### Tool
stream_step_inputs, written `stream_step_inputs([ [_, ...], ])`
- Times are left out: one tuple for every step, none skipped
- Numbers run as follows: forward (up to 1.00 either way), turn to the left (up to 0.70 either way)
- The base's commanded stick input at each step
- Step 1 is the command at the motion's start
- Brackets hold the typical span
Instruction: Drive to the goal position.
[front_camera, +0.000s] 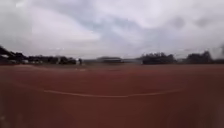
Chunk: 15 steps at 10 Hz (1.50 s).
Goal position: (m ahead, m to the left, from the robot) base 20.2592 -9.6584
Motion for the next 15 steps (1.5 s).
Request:
stream_step_inputs([
  [0.00,0.00],
  [0.00,0.00],
  [0.00,0.00],
  [0.00,0.00],
  [0.00,0.00],
  [0.00,-0.25],
  [0.01,-0.67],
  [0.10,-0.36],
  [0.70,-0.14],
  [0.70,0.00],
  [0.70,0.00],
  [0.70,0.00],
  [0.70,0.00],
  [0.70,0.00],
  [0.70,-0.23],
])
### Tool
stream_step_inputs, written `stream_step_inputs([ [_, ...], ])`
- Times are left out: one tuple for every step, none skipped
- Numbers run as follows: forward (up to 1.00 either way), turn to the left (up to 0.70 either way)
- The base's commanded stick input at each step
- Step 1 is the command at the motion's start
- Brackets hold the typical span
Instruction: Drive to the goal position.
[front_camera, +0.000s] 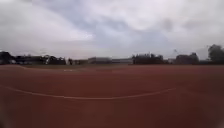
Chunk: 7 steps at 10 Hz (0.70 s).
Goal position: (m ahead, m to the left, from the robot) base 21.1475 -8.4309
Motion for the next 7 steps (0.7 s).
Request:
stream_step_inputs([
  [0.70,-0.35],
  [0.70,-0.35],
  [0.70,-0.35],
  [0.70,-0.35],
  [0.70,-0.35],
  [0.70,-0.35],
  [0.70,-0.35],
])
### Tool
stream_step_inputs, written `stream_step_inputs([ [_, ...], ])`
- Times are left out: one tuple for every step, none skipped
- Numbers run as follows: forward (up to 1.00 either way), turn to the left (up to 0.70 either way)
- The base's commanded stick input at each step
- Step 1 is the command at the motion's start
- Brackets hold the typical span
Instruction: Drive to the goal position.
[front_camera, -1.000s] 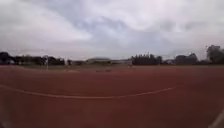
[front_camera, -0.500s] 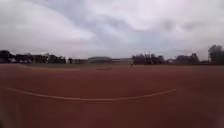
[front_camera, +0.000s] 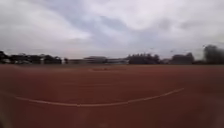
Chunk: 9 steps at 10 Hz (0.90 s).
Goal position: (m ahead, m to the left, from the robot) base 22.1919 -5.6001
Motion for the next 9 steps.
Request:
stream_step_inputs([
  [0.70,-0.28],
  [0.70,-0.04],
  [0.70,0.00],
  [0.70,0.00],
  [0.70,0.00],
  [0.70,0.00],
  [0.70,0.00],
  [0.70,0.00],
  [0.70,0.00],
])
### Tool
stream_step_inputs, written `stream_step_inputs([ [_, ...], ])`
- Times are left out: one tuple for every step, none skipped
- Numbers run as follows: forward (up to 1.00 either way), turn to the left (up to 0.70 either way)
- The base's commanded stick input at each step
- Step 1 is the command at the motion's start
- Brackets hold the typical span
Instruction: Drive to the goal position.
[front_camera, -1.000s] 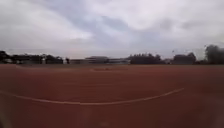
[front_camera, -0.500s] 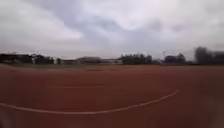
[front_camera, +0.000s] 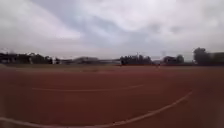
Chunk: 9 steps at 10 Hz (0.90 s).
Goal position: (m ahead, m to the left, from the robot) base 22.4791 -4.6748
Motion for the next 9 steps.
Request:
stream_step_inputs([
  [0.70,0.00],
  [0.70,0.00],
  [0.70,0.00],
  [0.70,0.00],
  [0.70,0.00],
  [0.70,0.00],
  [0.70,0.00],
  [0.70,0.00],
  [0.70,-0.21],
])
